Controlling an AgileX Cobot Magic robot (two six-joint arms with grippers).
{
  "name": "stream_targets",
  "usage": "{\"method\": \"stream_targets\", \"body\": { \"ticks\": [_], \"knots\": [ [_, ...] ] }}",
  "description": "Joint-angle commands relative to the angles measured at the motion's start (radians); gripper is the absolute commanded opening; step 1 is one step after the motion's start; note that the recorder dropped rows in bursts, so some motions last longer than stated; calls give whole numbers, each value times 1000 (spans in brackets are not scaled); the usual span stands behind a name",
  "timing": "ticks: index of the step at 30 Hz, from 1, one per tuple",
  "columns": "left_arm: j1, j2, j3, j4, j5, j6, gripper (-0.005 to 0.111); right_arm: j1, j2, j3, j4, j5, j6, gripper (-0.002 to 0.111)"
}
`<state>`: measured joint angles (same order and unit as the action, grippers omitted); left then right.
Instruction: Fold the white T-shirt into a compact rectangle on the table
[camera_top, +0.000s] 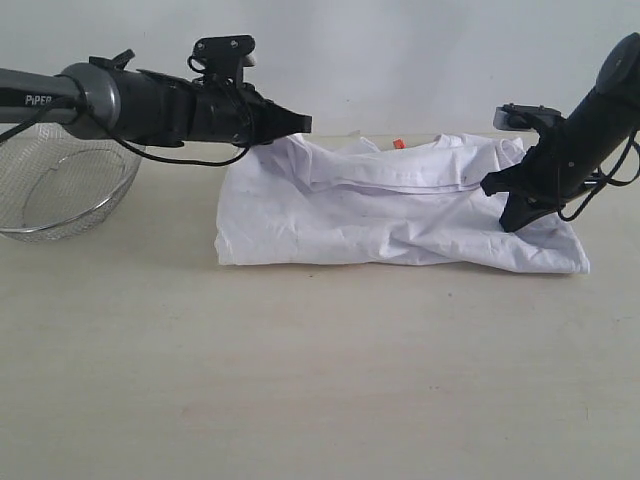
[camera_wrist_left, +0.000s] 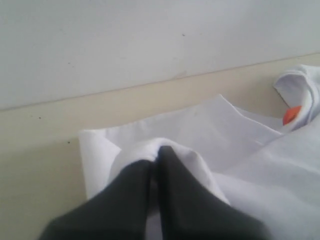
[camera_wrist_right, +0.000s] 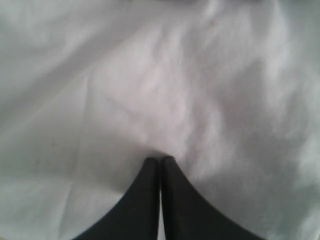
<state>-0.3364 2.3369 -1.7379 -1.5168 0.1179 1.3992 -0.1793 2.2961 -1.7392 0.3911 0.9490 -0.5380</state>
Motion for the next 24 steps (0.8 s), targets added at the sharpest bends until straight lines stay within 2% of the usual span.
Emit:
{"method": "stream_targets", "body": {
  "ticks": [1,4,6,10,12,14,16,19,24],
  "knots": [
    [1,-2,-8,18,-38,6,5,1,-2,3,0,-3,-4,0],
    [3,1,-8,20,-20,7,6,1,-2,3,0,2,-11,0],
    [7,2,-8,25,3,7,12,1,-2,3,0,4,-11,0],
    [23,2,-8,16,-11,7,41,1,-2,3,0,-1,-11,0],
    [25,2,-8,-8,-38,3,59,1,-2,3,0,-2,-11,0],
    [25,2,-8,-46,-79,-8,71,1,-2,3,0,-2,-11,0],
    [25,-2,-8,-50,-112,-8,72,1,-2,3,0,-2,-11,0],
    [25,-16,-8,-48,-118,-4,67,1,-2,3,0,1,-11,0],
    [26,-28,-11,-45,-63,-4,44,1,-2,3,0,-10,-11,0]
  ]
}}
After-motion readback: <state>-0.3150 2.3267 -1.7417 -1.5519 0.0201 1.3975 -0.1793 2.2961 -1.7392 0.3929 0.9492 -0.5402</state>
